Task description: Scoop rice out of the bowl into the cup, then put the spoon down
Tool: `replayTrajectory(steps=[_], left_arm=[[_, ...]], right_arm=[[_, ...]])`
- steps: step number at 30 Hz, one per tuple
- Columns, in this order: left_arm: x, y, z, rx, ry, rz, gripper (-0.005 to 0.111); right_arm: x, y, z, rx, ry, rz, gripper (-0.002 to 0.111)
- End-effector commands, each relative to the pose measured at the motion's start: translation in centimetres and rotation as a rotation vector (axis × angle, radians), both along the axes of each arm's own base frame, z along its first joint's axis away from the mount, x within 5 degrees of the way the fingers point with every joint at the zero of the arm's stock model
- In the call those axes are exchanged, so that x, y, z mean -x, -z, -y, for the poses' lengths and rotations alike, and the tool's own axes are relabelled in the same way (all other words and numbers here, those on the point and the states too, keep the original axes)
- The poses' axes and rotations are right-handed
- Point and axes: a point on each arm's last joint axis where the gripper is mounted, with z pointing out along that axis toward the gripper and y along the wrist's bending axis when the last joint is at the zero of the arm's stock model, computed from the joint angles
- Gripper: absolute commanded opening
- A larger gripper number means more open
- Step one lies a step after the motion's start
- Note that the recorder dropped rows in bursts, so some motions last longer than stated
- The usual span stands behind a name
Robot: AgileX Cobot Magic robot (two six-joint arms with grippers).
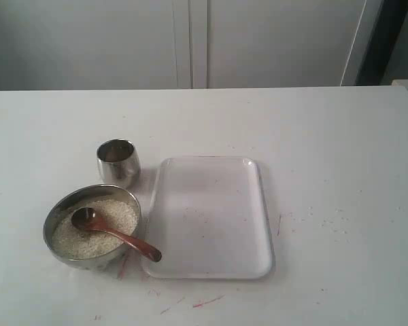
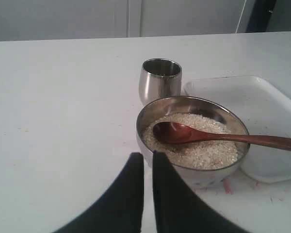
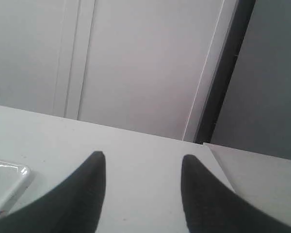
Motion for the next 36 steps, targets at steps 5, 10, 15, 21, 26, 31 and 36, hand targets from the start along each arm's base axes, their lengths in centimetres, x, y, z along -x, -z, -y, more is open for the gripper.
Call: replayTrajectory(steps=[5, 10, 15, 21, 26, 31, 36], left_arm=[[0.0, -0.2, 0.0, 0.010, 0.006, 0.000, 0.014], [0.0, -0.2, 0.0, 0.010, 0.006, 0.000, 0.014], [0.0, -0.2, 0.0, 0.010, 0.006, 0.000, 0.014], [0.0, -0.2, 0.0, 0.010, 0.006, 0.000, 0.014], [0.0, -0.2, 0.0, 0.010, 0.006, 0.000, 0.014], [0.0, -0.2, 0.0, 0.010, 0.006, 0.000, 0.014], [0.0, -0.2, 0.0, 0.010, 0.006, 0.000, 0.014]], right_arm=[[0.0, -0.3, -0.3, -0.004, -0.032, 0.056, 0.046], [0.1, -0.9, -0.7, -0.129, -0.091, 0.135, 0.046], [0.1, -1.1, -0.8, -0.326, -0.134, 0.167, 0.046], [0.3, -1.6, -1.1, -0.457, -0.200, 0.222, 0.046], [0.3, -1.8, -1.2, -0.453, -0.215, 0.238, 0.046], [0.3, -1.7, -1.2, -0.454, -0.212, 0.234, 0.046], [0.3, -1.8, -1.2, -0.453, -0.218, 0.240, 0.046]])
